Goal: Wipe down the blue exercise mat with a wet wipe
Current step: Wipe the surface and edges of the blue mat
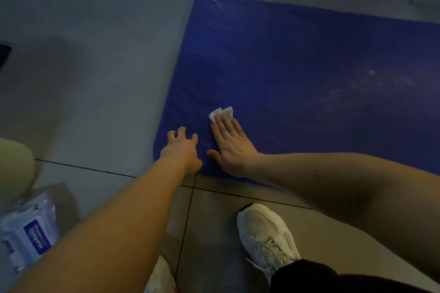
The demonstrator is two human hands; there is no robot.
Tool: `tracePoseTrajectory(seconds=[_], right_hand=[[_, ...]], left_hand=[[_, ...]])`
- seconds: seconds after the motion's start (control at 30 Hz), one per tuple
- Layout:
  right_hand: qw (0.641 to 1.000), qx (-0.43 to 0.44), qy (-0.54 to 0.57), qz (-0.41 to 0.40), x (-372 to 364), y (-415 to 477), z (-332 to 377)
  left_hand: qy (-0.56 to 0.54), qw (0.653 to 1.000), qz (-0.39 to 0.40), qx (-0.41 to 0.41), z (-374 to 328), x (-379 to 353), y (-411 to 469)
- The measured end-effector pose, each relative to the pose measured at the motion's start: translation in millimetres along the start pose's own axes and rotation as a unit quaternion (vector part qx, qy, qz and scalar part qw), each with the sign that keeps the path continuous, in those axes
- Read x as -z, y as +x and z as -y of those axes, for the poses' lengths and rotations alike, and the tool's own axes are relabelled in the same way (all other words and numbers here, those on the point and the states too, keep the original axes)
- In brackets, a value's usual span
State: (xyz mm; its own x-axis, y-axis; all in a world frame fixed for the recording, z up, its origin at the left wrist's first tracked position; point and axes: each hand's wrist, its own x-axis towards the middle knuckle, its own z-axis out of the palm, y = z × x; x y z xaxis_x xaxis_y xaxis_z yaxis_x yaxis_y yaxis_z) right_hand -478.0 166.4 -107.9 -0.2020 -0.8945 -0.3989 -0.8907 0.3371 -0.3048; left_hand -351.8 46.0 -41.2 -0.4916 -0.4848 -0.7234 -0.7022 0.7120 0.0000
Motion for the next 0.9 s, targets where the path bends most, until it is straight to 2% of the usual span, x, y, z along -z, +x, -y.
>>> tracePoseTrajectory(seconds=[0.17, 0.27, 0.33, 0.4, 0.5, 0.57, 0.63, 0.7, 0.77, 0.83, 0.9], right_hand=[[0.998, 0.054, -0.014, 0.020, 9.2, 11.9, -8.7], [0.999, 0.048, -0.014, -0.005, 21.6, 21.2, -35.2], [0.999, 0.034, -0.024, -0.020, 32.0, 29.3, -48.7], [0.998, 0.041, -0.053, -0.017, 37.7, 34.2, -54.0], [0.999, -0.008, -0.023, -0.039, 38.8, 38.5, -54.4], [0.996, -0.056, 0.028, -0.057, 33.3, 34.5, -47.2], [0.997, -0.017, 0.062, -0.035, 23.6, 19.1, -30.2], [0.997, 0.080, 0.018, 0.014, 12.4, -4.2, -14.3], [0.988, 0.139, -0.038, 0.049, 5.8, -16.9, -14.8], [0.983, 0.168, -0.051, 0.047, 12.8, -7.9, -30.0], [0.989, 0.136, -0.058, 0.012, 28.9, 15.4, -50.7]], left_hand=[[-0.005, 1.000, 0.013, 0.002, 1.6, 6.5, 4.2], [0.001, 1.000, 0.005, 0.011, 0.0, 5.3, 4.6], [-0.011, 1.000, -0.013, 0.019, -2.0, 7.1, 4.9], [-0.039, 0.997, -0.063, 0.036, -5.0, 10.3, 7.3], [-0.059, 0.987, -0.142, 0.050, -8.9, 17.0, 17.4], [-0.060, 0.988, -0.131, 0.061, -7.3, 18.0, 24.4], [-0.072, 0.990, -0.095, 0.074, -2.1, 16.1, 28.1], [-0.071, 0.993, -0.072, 0.068, 3.0, 11.5, 29.1], [-0.045, 0.996, -0.062, 0.053, 7.6, 7.6, 29.3], [-0.029, 0.997, -0.051, 0.050, 9.6, 8.2, 28.1], [-0.027, 0.998, -0.037, 0.052, 7.2, 11.3, 27.4]])
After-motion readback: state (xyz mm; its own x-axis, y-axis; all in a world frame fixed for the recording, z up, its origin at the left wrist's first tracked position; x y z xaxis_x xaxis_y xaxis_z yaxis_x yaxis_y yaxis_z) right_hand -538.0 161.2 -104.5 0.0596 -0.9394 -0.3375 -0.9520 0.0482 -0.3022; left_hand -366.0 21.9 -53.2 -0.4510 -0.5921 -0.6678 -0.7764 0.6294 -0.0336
